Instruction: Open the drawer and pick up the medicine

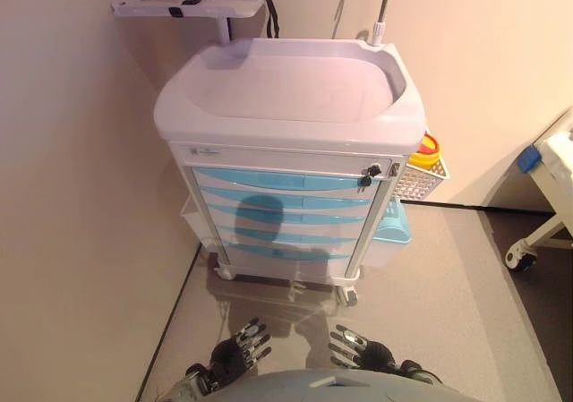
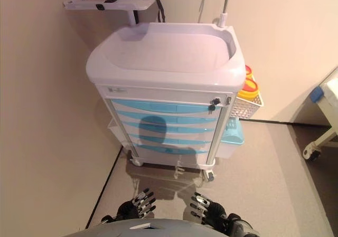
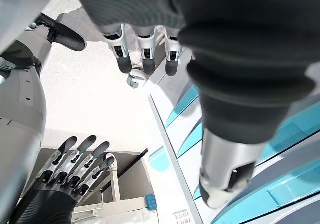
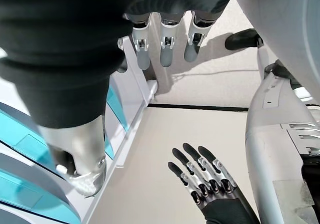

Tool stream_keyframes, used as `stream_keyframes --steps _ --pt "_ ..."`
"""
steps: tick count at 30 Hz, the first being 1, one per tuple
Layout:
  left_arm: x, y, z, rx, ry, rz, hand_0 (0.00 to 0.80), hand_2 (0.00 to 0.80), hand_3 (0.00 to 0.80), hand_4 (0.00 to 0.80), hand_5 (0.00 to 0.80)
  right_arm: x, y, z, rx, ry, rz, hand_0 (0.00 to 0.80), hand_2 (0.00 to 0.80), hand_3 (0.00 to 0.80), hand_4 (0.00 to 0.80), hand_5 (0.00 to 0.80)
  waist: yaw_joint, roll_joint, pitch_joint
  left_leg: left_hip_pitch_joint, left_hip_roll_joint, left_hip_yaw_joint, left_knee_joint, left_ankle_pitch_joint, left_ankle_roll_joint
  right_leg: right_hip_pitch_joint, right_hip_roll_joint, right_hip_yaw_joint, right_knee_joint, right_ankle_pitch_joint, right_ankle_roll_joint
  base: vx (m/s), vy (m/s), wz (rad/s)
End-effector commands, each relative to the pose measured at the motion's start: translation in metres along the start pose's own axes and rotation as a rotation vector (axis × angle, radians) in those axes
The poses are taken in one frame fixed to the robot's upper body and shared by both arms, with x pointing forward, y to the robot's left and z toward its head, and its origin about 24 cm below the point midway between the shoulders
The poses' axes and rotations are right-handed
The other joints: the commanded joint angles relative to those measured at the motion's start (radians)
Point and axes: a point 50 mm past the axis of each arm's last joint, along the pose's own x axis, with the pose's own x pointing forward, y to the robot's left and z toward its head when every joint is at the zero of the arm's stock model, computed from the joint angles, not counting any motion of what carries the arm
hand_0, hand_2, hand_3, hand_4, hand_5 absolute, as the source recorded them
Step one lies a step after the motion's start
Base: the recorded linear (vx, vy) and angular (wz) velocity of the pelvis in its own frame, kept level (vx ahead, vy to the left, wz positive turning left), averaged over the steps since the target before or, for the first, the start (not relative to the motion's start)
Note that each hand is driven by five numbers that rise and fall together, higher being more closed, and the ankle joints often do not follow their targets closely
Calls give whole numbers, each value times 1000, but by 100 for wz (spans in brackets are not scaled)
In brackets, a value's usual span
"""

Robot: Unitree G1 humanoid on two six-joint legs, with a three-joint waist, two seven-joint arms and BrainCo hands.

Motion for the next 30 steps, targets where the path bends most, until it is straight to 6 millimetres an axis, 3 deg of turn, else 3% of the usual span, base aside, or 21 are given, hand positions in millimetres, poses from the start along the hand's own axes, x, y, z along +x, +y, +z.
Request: stream_keyframes --steps 1,11,30 --pt "14 -13 16 -22 -104 -40 0 0 0 0 0 8 10 1 -11 9 51 0 0 0 0 0 10 -24 38 -40 -72 -28 6 -12 42 75 -4 -44 20 -50 50 0 0 0" --pt "13 -12 22 2 -164 -17 0 0 0 0 0 8 10 5 6 -50 37 0 0 0 0 0 13 -26 41 -40 -72 -32 6 -12 42 75 -5 -46 23 -50 51 0 0 0" --pt "10 -11 4 -197 -74 -71 0 0 0 0 0 6 7 4 27 -63 38 0 0 0 0 0 4 -26 63 -40 -64 -30 6 -11 44 64 -10 -35 45 -58 52 13 2 0"
